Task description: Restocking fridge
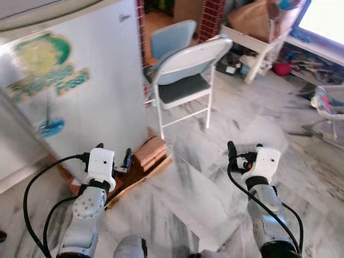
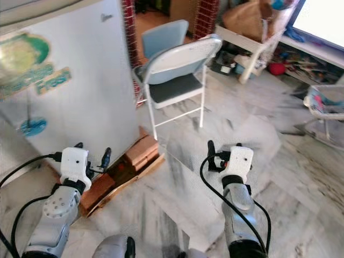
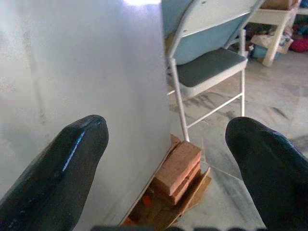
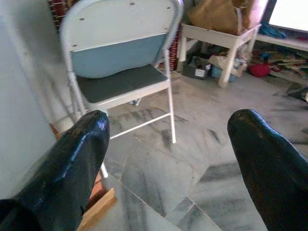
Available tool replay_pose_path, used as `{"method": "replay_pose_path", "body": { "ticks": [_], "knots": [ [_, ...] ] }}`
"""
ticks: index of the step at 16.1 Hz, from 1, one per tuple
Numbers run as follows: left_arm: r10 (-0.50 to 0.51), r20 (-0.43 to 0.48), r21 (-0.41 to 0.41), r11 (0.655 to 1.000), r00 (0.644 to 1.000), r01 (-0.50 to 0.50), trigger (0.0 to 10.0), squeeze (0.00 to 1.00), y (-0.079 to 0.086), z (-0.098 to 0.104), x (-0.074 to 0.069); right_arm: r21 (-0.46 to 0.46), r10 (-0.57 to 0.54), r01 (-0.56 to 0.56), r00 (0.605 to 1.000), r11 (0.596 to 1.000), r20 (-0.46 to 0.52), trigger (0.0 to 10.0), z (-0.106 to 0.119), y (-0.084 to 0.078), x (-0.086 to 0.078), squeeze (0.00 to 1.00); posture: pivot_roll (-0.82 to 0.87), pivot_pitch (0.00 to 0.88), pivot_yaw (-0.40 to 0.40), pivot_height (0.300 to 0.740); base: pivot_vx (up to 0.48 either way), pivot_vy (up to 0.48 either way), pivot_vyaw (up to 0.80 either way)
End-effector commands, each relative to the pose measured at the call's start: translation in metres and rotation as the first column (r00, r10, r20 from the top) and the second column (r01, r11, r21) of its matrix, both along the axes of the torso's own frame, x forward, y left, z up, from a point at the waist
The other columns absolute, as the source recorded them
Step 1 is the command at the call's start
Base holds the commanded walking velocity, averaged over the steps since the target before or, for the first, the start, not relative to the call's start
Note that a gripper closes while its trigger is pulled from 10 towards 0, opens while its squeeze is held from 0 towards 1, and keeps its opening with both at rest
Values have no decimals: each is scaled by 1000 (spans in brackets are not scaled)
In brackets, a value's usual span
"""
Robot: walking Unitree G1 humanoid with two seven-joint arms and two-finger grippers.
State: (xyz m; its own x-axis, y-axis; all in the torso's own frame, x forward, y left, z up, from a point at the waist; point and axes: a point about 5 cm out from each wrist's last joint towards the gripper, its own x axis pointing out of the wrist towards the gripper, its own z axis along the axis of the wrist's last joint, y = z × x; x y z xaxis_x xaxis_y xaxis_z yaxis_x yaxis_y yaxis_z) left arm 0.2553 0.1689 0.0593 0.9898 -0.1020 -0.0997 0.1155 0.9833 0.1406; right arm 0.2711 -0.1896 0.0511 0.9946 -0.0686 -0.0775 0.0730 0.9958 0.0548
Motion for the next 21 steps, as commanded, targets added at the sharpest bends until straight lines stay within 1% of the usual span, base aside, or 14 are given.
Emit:
{"method": "replay_pose_path", "body": {
  "ticks": [1, 5, 9, 12, 14, 15, 16, 17, 18, 20, 21],
  "knots": [
    [-2, -32, -27, 1000, 999, 1, 10000, 0, 1, -3, -2, 0, 13, -13, 1000, 1000, -7, 10000, -1, 2, 0, 0, 111, 66, -43, 740, -240, 420, 0],
    [-10, -38, -14, 1000, 999, 9, 10000, 0, 0, -6, -4, -7, 9, -9, 1000, 1000, -16, 10000, -3, 0, -1, 0, 110, 66, -44, 740, -264, 405, 0],
    [-11, -41, -13, 1000, 999, 10, 10000, 0, 0, -5, -4, -10, 15, -15, 1000, 1000, -25, 10000, -6, 2, -2, 0, 113, 64, -44, 740, -260, 405, 0],
    [-14, -35, 10, 1000, 999, 15, 10000, 0, 1, -5, -3, -17, 16, -16, 1000, 1000, -25, 10000, -5, 2, -1, 0, 112, 65, -42, 740, -257, 409, 0],
    [-30, -19, 40, 999, 999, 31, 10000, 0, 2, -3, -4, -19, 21, -21, 999, 1000, -29, 10000, -5, 2, -1, 0, 111, 67, -41, 740, 0, 0, 0],
    [-12, -56, -3, 1000, 998, 12, 10000, 0, 4, -6, -5, 8, 27, -27, 998, 1000, -49, 10000, -7, 3, -1, 0, 112, 71, -45, 740, 0, 0, 0],
    [41, -168, -133, 989, 985, -64, 10000, 0, 12, -14, -8, 64, 34, -28, 996, 998, -82, 10000, -8, 3, -1, 0, 111, 78, -52, 740, 0, 0, 0],
    [-30, -147, -68, 997, 989, 20, 10000, 0, 14, -12, -10, 62, 59, -53, 994, 997, -95, 10000, -7, 2, 0, 0, 108, 83, -54, 740, 0, 0, 0],
    [-83, -143, -24, 996, 986, 81, 10000, 0, 17, -11, -12, 27, 85, -83, 991, 996, -105, 10000, -5, 0, 2, 0, 108, 85, -55, 740, 0, 0, 0],
    [-85, -146, -17, 996, 986, 84, 10000, 0, 23, -10, -10, 29, 82, -79, 990, 996, -114, 10000, -2, -2, 5, 0, 106, 86, -54, 740, 0, 0, 0],
    [-78, -146, -17, 997, 986, 76, 10000, 0, 31, -5, -5, 3, 127, -127, 984, 992, -127, 10000, 4, -2, 6, 0, 106, 87, -54, 740, 0, 0, 0]
  ]
}}
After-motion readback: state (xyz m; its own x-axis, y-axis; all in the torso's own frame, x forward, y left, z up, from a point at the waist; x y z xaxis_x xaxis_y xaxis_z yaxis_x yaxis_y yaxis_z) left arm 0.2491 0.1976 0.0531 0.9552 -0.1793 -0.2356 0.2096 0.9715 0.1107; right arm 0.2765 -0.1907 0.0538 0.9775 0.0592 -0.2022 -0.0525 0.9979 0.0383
